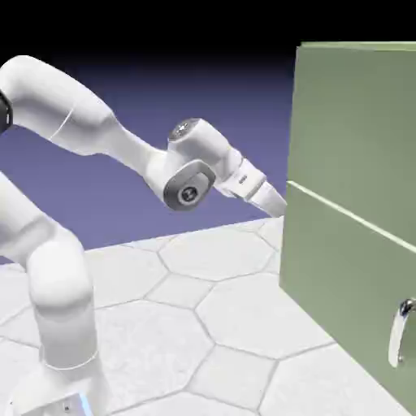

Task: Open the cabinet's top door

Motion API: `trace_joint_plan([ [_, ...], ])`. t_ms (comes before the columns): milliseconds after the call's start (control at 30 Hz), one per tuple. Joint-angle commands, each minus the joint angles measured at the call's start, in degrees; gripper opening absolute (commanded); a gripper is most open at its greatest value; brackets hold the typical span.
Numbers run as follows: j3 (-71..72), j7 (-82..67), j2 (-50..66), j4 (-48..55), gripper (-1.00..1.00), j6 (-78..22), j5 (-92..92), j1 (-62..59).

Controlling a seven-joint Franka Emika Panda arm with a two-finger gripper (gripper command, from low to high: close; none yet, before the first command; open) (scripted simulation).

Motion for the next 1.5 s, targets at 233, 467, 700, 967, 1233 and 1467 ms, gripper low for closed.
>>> trace_joint_plan([
  [233, -12.8, 9.8, -5.6, 7.9, 0.0, 0.8, -19.9, 10.9],
  [467, -24.1, 18.4, -10.5, 14.8, 0.0, 1.6, -37.4, 20.5],
  [700, -35.3, 27.0, -15.4, 21.7, 0.0, 2.3, -54.8, 30.1],
  [967, -48.1, 36.8, -21.1, 29.6, 0.0, 3.1, -74.8, 41.0],
  [1233, -61.0, 46.6, -26.7, 37.4, 0.0, 4.0, -94.7, 52.0],
  [1467, -72.2, 55.2, -31.6, 44.3, 0.0, 4.7, -112.1, 61.5],
])
